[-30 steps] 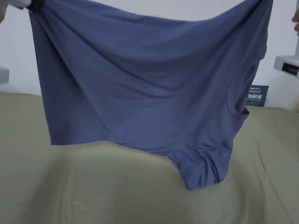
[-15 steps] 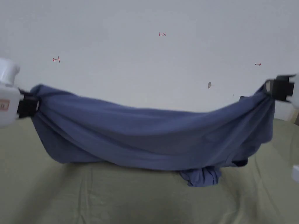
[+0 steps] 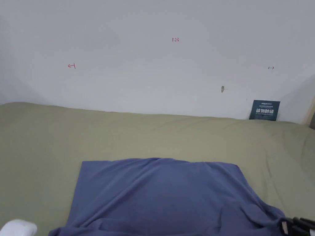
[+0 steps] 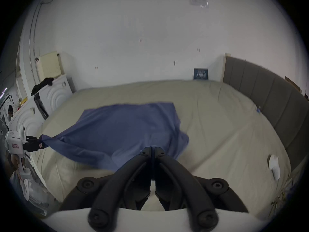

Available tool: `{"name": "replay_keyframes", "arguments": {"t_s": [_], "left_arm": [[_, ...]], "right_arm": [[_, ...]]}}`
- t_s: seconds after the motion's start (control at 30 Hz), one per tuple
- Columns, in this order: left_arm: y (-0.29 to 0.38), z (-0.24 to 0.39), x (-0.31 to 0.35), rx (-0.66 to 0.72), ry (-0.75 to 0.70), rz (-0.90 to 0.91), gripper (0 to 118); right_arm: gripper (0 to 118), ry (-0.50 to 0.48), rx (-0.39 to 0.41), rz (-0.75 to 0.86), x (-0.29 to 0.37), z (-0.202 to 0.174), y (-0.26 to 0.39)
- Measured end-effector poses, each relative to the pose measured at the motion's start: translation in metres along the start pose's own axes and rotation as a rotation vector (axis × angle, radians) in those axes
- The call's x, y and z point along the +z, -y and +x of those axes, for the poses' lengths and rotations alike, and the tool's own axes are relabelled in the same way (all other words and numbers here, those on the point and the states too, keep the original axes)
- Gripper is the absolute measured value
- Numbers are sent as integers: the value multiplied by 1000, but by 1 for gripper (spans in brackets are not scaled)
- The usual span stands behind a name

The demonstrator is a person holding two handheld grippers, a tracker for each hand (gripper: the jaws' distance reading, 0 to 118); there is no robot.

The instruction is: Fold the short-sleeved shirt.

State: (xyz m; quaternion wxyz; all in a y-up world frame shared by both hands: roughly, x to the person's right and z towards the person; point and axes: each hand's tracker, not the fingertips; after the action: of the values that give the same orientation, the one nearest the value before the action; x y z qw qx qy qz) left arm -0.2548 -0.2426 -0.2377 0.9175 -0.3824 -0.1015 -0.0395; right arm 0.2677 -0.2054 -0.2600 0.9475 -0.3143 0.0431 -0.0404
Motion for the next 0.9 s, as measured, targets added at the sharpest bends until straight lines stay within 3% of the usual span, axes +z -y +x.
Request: {"name": "replay_keyframes", "arguments": {"t_s": [0.2,0.33,0.57,0.7,0.83,0.87,0.9], "left_arm": [[34,-9,4,27,5,-78,9],[52,-34,1,30,-31,-132,11],[70,-50,10,83,-63,-158,11],[77,-46,20,72,-93,-173,11],[67,-40,49,169,-111,-96,15],[58,-36,57,174,-94,-51,15],[48,-30,63,174,-96,-4,26]], "right_arm": [[5,28,-63,-127,4,10,44],[5,52,-64,-169,-1,23,58],[7,33,-224,-284,-9,52,73],[9,63,-206,-305,0,55,78],[27,174,-137,-209,35,47,68],[27,177,-115,-157,45,44,62],[56,173,-98,-108,54,40,56]]}}
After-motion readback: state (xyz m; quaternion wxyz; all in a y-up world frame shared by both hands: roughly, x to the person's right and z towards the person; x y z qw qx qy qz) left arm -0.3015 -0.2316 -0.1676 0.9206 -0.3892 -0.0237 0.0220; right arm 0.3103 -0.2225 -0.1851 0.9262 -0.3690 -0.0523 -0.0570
